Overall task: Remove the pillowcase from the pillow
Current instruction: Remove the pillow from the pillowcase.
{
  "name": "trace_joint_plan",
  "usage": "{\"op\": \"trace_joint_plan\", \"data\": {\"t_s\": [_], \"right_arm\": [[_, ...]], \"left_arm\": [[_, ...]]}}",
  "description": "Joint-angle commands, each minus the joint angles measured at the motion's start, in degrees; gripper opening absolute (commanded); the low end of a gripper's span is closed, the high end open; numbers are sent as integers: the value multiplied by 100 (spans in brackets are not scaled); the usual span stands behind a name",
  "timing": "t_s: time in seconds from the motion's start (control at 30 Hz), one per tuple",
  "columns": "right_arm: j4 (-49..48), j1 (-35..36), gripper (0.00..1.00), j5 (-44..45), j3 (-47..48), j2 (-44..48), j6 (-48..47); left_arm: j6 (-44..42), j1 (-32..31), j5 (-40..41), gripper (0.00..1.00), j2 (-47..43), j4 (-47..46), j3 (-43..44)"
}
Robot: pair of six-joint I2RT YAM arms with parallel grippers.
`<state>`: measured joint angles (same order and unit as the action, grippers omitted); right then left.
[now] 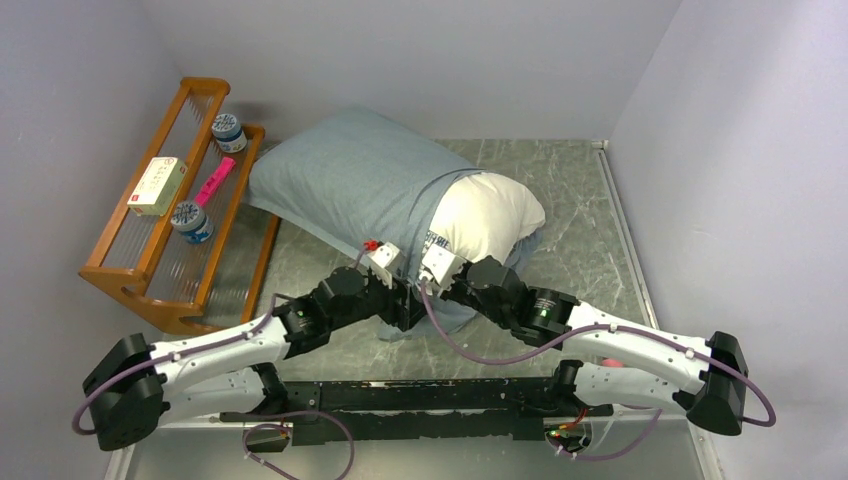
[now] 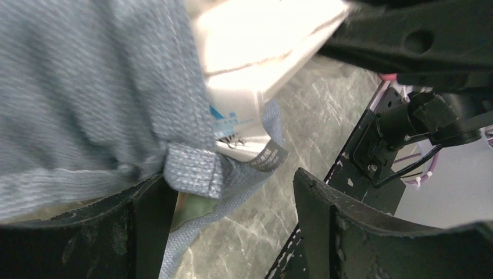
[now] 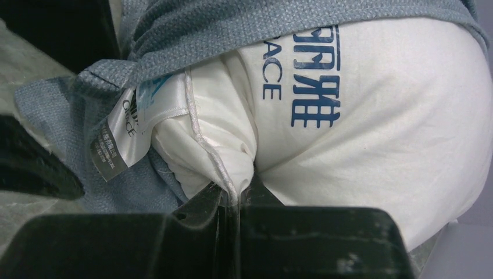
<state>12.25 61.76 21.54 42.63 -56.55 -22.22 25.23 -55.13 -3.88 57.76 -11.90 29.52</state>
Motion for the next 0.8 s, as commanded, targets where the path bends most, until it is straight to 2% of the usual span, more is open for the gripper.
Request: {"op": "trace_joint_plan", "data": {"t_s": [0.0,0.1,0.3,0.37,0.47,0.6,0.63,0.77], "right_arm": [[-1061,-95,0,31,406,105,48],[-1119,-108,0,-38,386,173,81],[-1111,-119,0,-125,335,295,185],[-1081,-122,0,-111,288,359,208],[-957,-120,0,-9,266,527,203],[-737,-154,0,219,293,856,117],[-675,-164,0,267,298,952,98],[-492,-190,0,424,338,1281,27]], "left_arm": [[316,-312,719,76,253,-739,-130],[646,-362,1094,76,422,-997,-210],[1135,-419,1292,76,936,-1693,-299],[1175,-419,1390,72,1098,-1830,-264],[1104,-419,1702,53,1287,-1533,-19],[735,-419,2454,11,1274,-1177,115],[689,-412,2667,6,1249,-1102,120],[337,-402,3406,5,1143,-842,199]]}}
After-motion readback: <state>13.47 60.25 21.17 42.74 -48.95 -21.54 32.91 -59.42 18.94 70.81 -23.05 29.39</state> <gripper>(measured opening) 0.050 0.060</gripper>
